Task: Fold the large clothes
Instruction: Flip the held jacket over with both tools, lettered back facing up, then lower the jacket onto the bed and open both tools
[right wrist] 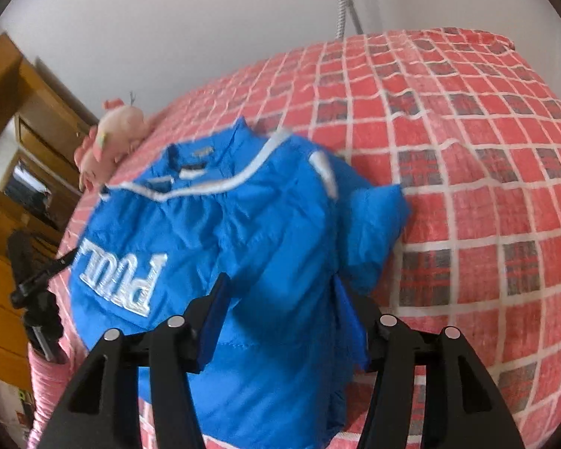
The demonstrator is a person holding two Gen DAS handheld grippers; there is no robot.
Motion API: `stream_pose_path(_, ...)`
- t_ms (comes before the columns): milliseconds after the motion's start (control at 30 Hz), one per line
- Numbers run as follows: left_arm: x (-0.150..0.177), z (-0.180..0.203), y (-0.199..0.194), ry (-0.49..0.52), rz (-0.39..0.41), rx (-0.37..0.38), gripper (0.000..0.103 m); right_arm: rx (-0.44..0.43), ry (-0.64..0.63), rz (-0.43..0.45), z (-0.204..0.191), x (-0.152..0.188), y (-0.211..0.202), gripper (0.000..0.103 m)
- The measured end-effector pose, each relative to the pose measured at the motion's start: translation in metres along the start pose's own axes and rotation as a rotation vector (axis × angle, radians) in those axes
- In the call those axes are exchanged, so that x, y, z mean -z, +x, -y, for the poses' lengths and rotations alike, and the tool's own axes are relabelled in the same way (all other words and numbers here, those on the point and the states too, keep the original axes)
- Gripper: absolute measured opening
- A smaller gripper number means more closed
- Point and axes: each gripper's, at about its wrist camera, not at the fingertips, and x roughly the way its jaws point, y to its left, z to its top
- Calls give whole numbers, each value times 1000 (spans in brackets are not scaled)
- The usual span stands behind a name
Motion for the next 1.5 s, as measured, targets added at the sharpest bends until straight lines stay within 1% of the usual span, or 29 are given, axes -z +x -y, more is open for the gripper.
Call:
stream_pose_path(33,2,5,2,14,4,-24,51,31,-15,7,-2,2,0,38)
stream_pose_path(67,3,8,2,21,4,-24,35,49,-34,19,-6,3,0,23)
stream_pose_path(100,4,13,3,28,7,-30,28,41,-36,32,-8,3,-2,13)
stream_pose_path(133,5,16,3,35,18,-43,17,41,-35,43,-9,3,-5,11)
stream_pose_path(167,5,21,0,50,39,-55,10,46,-37,59,-11,2,-9,8)
stream_pose_path(233,2,30,-10,63,99,-88,8,56,-47,108,-16,-1,-21,7)
stream_pose_path(300,-5,33,-23,55,162,-85,7,43,-44,156,-19,-8,-35,6)
stream_pose_path(400,-28,41,-39,50,250,-56,7,-6,0,225,-16,-29,-51,6)
stream_pose_path(433,-34,44,-41,59,276,-63,7,-3,5,246,-16,-36,-52,6)
stream_pose_path(500,-47,50,-39,77,327,-101,7,25,18,276,-13,-49,-47,6)
stream_pose_path(533,-53,53,-34,81,338,-114,7,34,27,279,-11,-55,-41,6)
stream_pose_path(600,-65,49,-16,64,320,-125,7,52,47,266,-3,-65,-21,6)
stream_pose_path(633,-70,42,2,39,276,-130,8,56,59,248,2,-68,-10,6)
stream_pose_path(667,-71,38,11,28,249,-131,8,58,75,228,7,-69,1,6)
stream_pose_path(700,-71,30,29,10,198,-141,9,62,89,207,14,-69,11,6)
stream_pose_path(733,-69,23,45,-3,155,-159,11,75,109,181,21,-68,26,6)
stream_pose_path(767,-65,15,64,-13,105,-170,16,72,127,158,27,-66,39,7)
stream_pose_path(800,-61,11,73,-7,84,-171,19,67,145,133,32,-62,51,10)
stream_pose_path(833,-58,8,79,4,76,-171,21,60,153,127,36,-58,60,12)
stream_pose_path(900,-50,11,84,47,85,-189,22,59,138,154,37,-50,67,13)
stream_pose_path(967,-47,14,86,68,90,-214,22,79,127,164,35,-46,68,13)
stream_pose_path(1033,-44,14,87,64,99,-221,22,96,124,166,32,-45,68,13)
stream_pose_path(1167,-41,8,86,32,102,-202,25,101,129,187,29,-40,65,15)
stream_pose_path(1233,-41,9,83,24,107,-197,25,111,135,198,27,-39,58,17)
stream_pose_path(1300,-42,9,76,8,107,-206,29,137,153,217,22,-34,42,27)
stream_pose_path(1333,-42,9,66,-21,116,-218,32,138,159,232,17,-30,32,29)
stream_pose_path(1400,-41,13,46,-67,161,-211,32,148,142,267,3,-27,14,30)
stream_pose_path(1433,-40,20,36,-72,181,-212,33,169,131,276,-5,-27,8,30)
stream_pose_path(1500,-39,38,23,-60,208,-222,35,228,91,307,-33,-25,-2,31)
